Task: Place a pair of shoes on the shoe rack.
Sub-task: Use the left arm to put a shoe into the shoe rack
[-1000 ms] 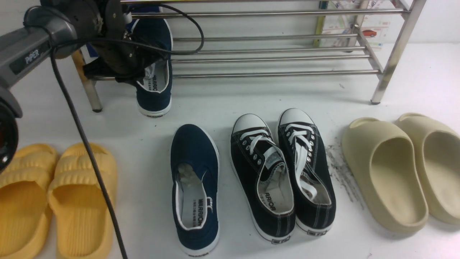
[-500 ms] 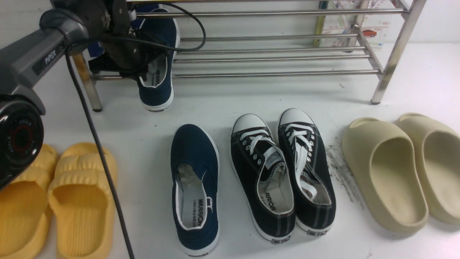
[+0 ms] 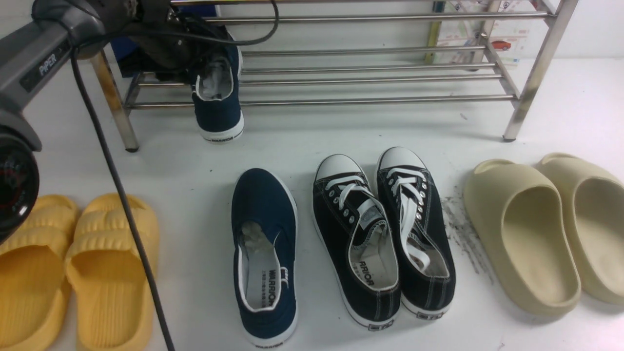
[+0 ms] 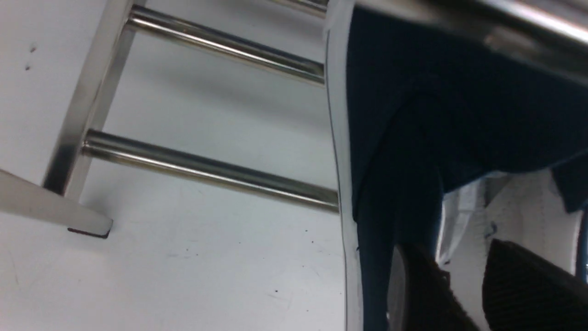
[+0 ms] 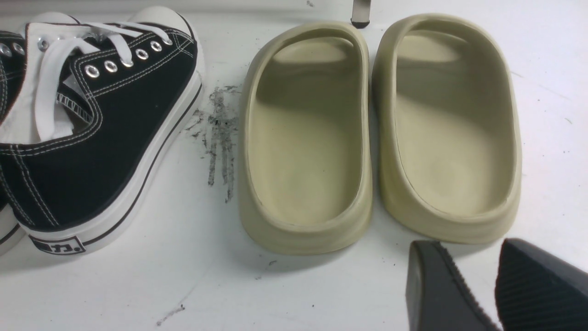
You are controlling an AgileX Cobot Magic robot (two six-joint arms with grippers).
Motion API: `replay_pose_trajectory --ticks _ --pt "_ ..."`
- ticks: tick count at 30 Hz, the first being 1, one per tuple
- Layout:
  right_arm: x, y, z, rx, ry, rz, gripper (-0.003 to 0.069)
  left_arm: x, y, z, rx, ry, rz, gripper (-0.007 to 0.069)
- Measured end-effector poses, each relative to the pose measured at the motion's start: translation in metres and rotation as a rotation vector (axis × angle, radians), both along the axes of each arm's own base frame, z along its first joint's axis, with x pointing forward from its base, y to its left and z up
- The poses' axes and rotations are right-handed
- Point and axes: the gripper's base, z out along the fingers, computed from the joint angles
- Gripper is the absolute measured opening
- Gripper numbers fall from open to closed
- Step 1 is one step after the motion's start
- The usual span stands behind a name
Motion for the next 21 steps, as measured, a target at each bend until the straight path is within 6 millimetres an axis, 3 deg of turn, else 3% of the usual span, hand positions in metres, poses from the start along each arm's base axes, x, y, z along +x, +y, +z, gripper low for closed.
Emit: replay_pose_trajectory --ticks 4,8,12,13,16,17,20,21 --pt "0.000 0.000 0.000 0.000 0.000 0.000 0.0239 -0.016 0.001 0.021 0.014 0.031 -0.017 0.0262" --pt "0.000 0.000 0.000 0.000 0.000 0.000 0.0239 -0.036 -0.001 0.040 0.023 0.096 -0.045 0.0231" --pt "0.000 0.000 0.000 0.000 0.000 0.000 0.0239 -0.079 -0.014 0.055 0.050 0.168 -0.110 0.0127" --pt "0.000 0.000 0.000 0.000 0.000 0.000 0.0239 -0.081 -0.015 0.052 0.051 0.177 -0.113 0.0118" --pt "0.000 0.000 0.000 0.000 0.000 0.000 0.0239 -0.112 -0.039 0.028 0.050 0.201 -0.183 0.0040" --pt "0.000 0.000 0.000 0.000 0.000 0.000 0.0239 -0.114 -0.041 0.027 0.048 0.190 -0.190 0.0040" --pt "0.000 0.000 0.000 0.000 0.000 0.000 0.0239 -0.119 -0.055 -0.014 0.029 0.168 -0.215 -0.0013" --pt "0.000 0.000 0.000 0.000 0.000 0.000 0.0239 -0.119 -0.056 -0.016 0.028 0.165 -0.214 -0.0013"
